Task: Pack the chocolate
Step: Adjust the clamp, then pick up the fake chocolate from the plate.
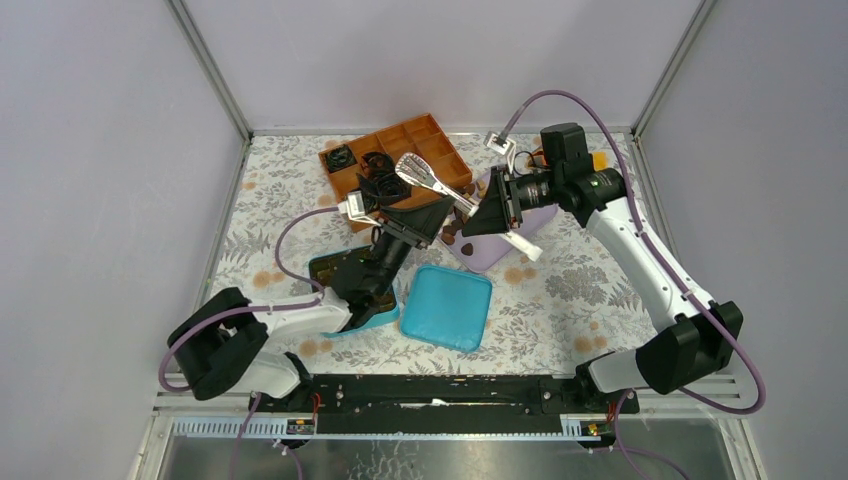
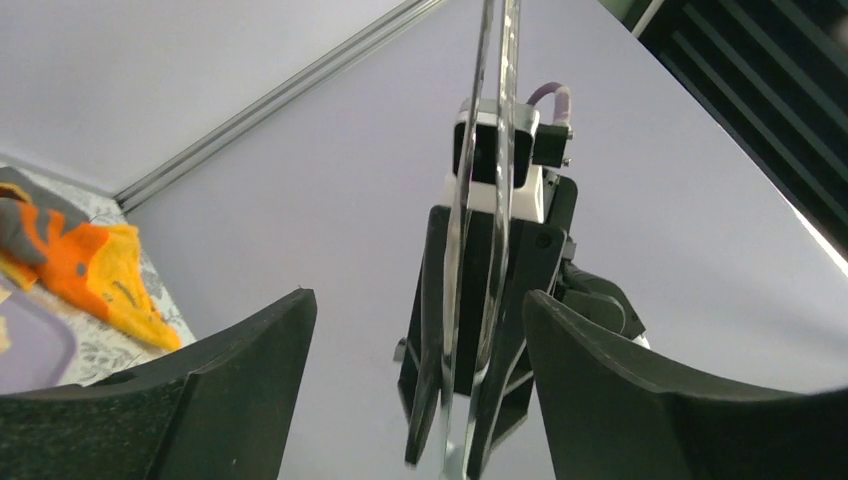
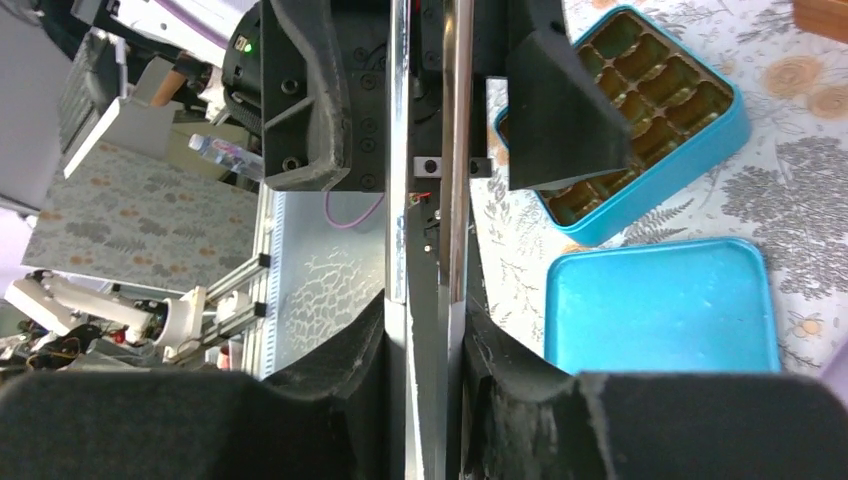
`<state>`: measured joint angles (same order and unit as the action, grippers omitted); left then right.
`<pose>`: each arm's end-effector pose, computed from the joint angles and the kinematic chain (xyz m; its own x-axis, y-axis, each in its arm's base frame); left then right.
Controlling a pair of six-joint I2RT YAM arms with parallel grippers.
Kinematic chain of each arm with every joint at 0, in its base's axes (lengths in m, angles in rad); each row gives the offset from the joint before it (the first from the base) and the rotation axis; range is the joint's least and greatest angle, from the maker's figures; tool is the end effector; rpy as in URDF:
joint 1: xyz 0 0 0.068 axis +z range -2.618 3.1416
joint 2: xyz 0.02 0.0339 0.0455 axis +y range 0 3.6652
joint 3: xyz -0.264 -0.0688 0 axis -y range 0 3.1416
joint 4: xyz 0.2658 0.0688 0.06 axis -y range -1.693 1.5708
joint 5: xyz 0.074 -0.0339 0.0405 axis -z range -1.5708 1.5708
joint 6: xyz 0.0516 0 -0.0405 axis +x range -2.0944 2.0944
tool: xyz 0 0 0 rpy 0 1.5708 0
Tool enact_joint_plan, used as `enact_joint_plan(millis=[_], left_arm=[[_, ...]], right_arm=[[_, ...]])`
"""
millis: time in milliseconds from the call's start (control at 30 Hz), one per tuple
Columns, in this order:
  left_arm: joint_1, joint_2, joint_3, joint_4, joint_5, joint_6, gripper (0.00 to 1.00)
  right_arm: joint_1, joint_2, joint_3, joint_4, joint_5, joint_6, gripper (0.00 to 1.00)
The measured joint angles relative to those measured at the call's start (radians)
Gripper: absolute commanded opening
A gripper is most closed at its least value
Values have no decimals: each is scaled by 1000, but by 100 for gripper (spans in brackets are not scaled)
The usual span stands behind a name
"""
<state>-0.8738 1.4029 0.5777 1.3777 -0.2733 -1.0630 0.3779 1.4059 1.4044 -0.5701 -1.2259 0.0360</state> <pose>0.2068 -0.2254 0.2841 -0.3525 -0.8897 -0.2901 0.5817 0.0346 -0.8127 0.2790 0.1630 0.3840 -0.5334 -0.1987 -0.8222 -0.8418 0.0294 0.5391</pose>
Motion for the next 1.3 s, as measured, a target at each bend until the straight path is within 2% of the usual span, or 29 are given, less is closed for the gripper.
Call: enact_joint_plan(millis=[133, 300, 400, 533, 700, 800, 933, 1300], left_arm=[[0, -86, -97, -24, -15, 14, 88], [0, -335, -219, -212, -44, 54, 89], [0, -537, -244, -440, -74, 84, 89], [1, -806, -234, -832, -139, 115, 89], [1, -1013, -219, -1191, -235, 122, 93], [1, -1075, -213, -1349, -287, 121, 95], [1, -1096, -213, -1478, -328, 113, 96], [1, -1089, -213, -1567, -352, 107, 96]], right_arm=[[-3, 13, 34, -61, 81, -66, 38], [-14, 53, 75, -131, 230, -166, 38], [-18, 95, 88, -170, 346, -226, 38], [-21, 161, 95, -219, 505, -298, 39], [-25, 238, 114, -258, 684, -375, 39], [-27, 288, 121, -264, 780, -418, 39], [-27, 360, 137, -274, 853, -453, 39], [-27, 526, 269, -279, 947, -489, 39]])
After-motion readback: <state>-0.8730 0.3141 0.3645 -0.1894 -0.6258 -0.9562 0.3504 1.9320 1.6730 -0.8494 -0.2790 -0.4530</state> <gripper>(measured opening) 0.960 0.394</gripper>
